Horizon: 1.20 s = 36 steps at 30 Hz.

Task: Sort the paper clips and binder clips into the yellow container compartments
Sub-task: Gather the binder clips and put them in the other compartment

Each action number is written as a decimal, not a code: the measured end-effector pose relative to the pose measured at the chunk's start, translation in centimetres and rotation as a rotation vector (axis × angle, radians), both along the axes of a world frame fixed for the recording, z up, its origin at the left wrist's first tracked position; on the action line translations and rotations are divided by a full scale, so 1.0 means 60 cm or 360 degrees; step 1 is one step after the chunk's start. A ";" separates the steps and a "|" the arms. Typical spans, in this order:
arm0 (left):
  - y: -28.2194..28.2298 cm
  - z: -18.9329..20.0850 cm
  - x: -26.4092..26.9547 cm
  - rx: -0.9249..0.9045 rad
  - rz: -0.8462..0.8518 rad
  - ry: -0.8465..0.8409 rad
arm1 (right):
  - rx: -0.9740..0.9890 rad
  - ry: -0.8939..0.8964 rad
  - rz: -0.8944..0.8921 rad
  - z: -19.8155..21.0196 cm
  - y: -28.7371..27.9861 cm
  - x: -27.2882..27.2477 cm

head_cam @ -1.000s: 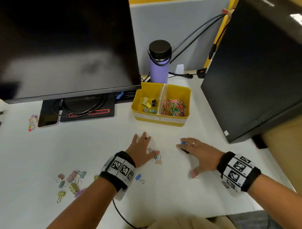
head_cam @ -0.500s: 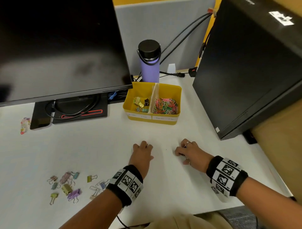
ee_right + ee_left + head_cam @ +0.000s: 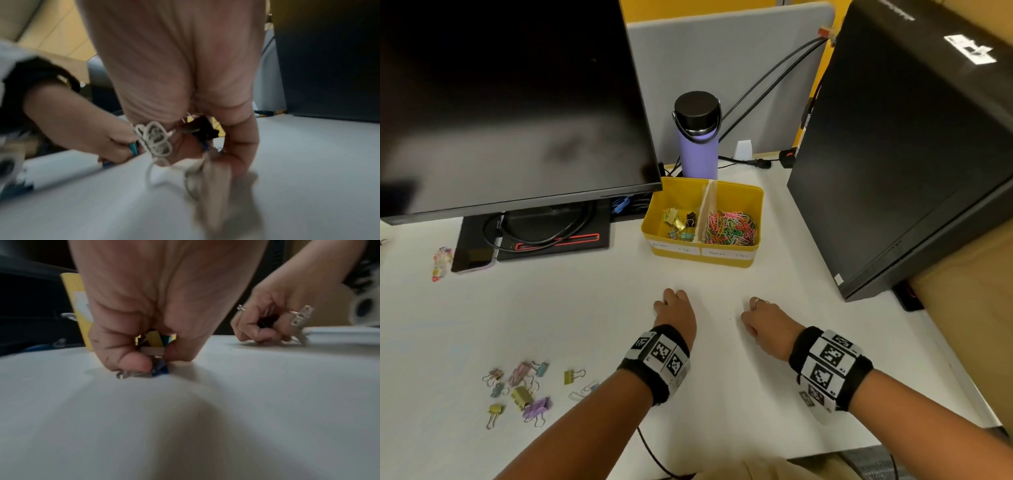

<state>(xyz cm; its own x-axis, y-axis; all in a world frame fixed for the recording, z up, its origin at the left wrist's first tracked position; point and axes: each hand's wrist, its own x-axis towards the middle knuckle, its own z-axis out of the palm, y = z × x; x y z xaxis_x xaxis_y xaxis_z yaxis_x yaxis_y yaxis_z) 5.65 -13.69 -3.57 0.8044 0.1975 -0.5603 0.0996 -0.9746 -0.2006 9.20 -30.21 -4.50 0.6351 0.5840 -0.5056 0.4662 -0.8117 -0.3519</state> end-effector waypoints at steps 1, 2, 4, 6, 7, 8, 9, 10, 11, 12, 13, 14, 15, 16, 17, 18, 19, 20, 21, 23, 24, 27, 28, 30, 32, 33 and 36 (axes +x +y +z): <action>0.007 0.002 0.004 -0.0025 0.0042 -0.0006 | 0.0080 0.0039 -0.0033 0.004 0.002 0.003; 0.017 0.003 0.011 -0.0127 0.0081 -0.0054 | 0.0139 0.0066 -0.0063 0.010 0.005 0.008; 0.041 0.025 0.028 -0.0397 0.0240 -0.0024 | 0.0251 0.0150 -0.0127 0.031 0.015 0.019; 0.064 0.063 0.042 -0.0812 0.0440 -0.0071 | 0.0394 0.0239 -0.0176 0.054 0.029 0.034; 0.077 0.085 0.048 -0.1024 0.0533 -0.0135 | 0.0488 0.0285 -0.0215 0.071 0.039 0.043; 0.085 0.105 0.056 -0.1216 0.0663 -0.0234 | 0.0609 0.0326 -0.0255 0.088 0.051 0.053; 0.092 0.124 0.069 -0.1324 0.0769 -0.0325 | 0.0744 0.0350 -0.0291 0.106 0.067 0.065; 0.096 0.140 0.084 -0.1369 0.0819 -0.0377 | 0.0875 0.0346 -0.0326 0.124 0.084 0.077; 0.099 0.152 0.099 -0.1404 0.0828 -0.0412 | 0.0985 0.0308 -0.0368 0.141 0.104 0.092; 0.104 0.155 0.118 -0.1439 0.0826 -0.0492 | 0.1075 0.0230 -0.0421 0.157 0.124 0.107; 0.107 0.155 0.136 -0.1467 0.0836 -0.0573 | 0.1156 0.0122 -0.0488 0.166 0.143 0.124; 0.112 0.154 0.152 -0.1477 0.0827 -0.0625 | 0.1203 0.0006 -0.0562 0.172 0.161 0.141; 0.117 0.155 0.163 -0.1486 0.0801 -0.0654 | 0.1193 -0.0075 -0.0618 0.176 0.177 0.155; 0.124 0.154 0.172 -0.1513 0.0812 -0.0673 | 0.1125 -0.0082 -0.0651 0.180 0.189 0.167; 0.134 0.153 0.177 -0.1531 0.0838 -0.0661 | 0.1024 -0.0015 -0.0652 0.182 0.198 0.176; 0.144 0.157 0.176 -0.1491 0.0860 -0.0669 | 0.0917 0.0093 -0.0612 0.186 0.202 0.181; 0.154 0.162 0.165 -0.1384 0.0839 -0.0696 | 0.0852 0.0174 -0.0553 0.189 0.201 0.181; 0.166 0.164 0.149 -0.1300 0.0803 -0.0751 | 0.0847 0.0205 -0.0490 0.196 0.196 0.174; 0.179 0.165 0.126 -0.1259 0.0768 -0.0822 | 0.0895 0.0200 -0.0431 0.200 0.189 0.163; 0.196 0.153 0.060 -0.1181 0.0757 -0.0914 | 0.0929 0.0084 -0.0273 0.191 0.152 0.129; 0.204 0.136 0.023 -0.1101 0.0767 -0.0987 | 0.0861 -0.0024 -0.0159 0.178 0.131 0.107; 0.224 0.060 -0.081 -0.0749 0.0840 -0.1069 | 0.0423 -0.0103 0.0167 0.104 0.061 0.043; 0.228 0.035 -0.111 -0.0634 0.0880 -0.1025 | 0.0268 -0.0048 0.0205 0.080 0.039 0.021; 0.235 0.006 -0.164 -0.0492 0.1004 -0.0992 | 0.0089 0.0069 0.0184 0.038 -0.006 -0.018; 0.248 -0.009 -0.203 -0.0381 0.1114 -0.1007 | 0.0074 0.0192 0.0060 0.015 -0.047 -0.049; 0.258 -0.008 -0.215 -0.0322 0.1170 -0.0994 | 0.0085 0.0250 -0.0008 0.005 -0.062 -0.058; 0.296 -0.030 -0.235 -0.0299 0.1494 -0.0632 | 0.0291 0.0535 -0.0476 0.002 -0.077 -0.075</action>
<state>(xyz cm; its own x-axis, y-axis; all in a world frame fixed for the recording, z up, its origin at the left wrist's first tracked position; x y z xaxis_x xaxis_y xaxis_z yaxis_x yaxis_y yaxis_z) -8.43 4.10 -5.35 0.5055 0.7771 -0.3751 0.8610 -0.4828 0.1601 4.71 -34.84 -4.36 0.6078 0.4988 -0.6178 0.0578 -0.8038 -0.5921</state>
